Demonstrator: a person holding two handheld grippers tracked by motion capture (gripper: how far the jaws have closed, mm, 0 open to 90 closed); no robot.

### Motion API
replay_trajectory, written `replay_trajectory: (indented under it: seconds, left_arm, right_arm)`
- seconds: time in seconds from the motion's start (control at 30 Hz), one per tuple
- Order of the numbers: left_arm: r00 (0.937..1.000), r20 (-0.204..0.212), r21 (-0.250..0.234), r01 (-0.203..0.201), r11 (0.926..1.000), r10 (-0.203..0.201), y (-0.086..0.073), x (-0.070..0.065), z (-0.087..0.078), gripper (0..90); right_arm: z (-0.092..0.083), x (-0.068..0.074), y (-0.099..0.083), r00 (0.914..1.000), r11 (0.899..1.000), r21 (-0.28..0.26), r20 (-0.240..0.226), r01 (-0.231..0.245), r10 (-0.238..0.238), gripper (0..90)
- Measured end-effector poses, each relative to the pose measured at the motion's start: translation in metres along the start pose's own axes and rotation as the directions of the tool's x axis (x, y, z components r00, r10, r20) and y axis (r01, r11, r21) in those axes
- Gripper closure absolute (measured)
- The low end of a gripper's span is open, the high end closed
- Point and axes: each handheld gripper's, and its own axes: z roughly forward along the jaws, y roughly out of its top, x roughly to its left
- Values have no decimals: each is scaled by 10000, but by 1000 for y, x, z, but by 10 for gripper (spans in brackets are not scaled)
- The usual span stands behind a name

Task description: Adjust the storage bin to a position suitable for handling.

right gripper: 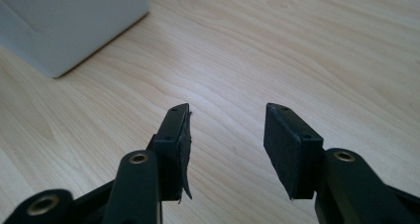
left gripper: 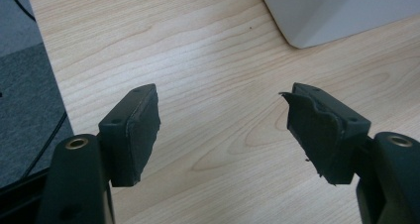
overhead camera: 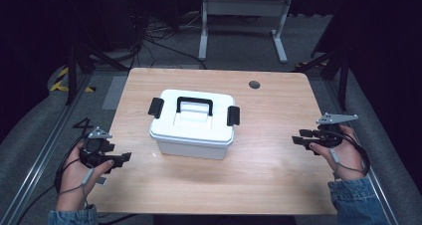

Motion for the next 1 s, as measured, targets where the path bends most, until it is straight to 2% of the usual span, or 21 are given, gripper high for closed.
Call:
replay_trajectory:
  seconds: [0.1,0.3,0.33,0.47,0.53,0.8,0.87,0.9,1.0]
  left_arm:
    - [9999,-99,58,-100,9999,100,0,-1,0,299]
    - [9998,-49,99,-184,9998,185,1,-3,0,302]
    - [9999,-6,124,-142,9998,142,0,-3,0,302]
    - [9999,-71,134,-143,9998,144,-2,-2,-1,302]
    - [9999,-80,93,-75,9999,75,-4,-2,-3,301]
    - [9996,-269,78,3,10000,0,-17,0,-12,300]
    - [9996,-281,96,82,9999,-79,-19,0,-13,300]
    - [9996,-264,105,94,9999,-91,-21,0,-14,297]
    - [9998,-186,185,-86,9998,89,-25,-1,-15,294]
  right_arm:
    - [-1,5,7,9997,9996,-203,-132,180,-183,526]
    - [-4,15,27,9964,9981,-426,-703,437,-467,497]
    - [-7,17,34,9940,9959,-600,-811,681,-729,497]
    - [-11,23,54,9831,9911,-924,-1474,960,-1090,497]
    - [-13,25,64,9788,9897,-969,-1658,1055,-1206,497]
    - [-9,31,96,9674,9828,-813,-1804,1656,-1779,497]
    - [-8,32,100,9660,9830,-817,-1882,1642,-1770,497]
    - [-7,33,107,9619,9810,-804,-1975,1763,-1891,496]
    - [-6,35,114,9569,9782,-848,-2071,1895,-2034,496]
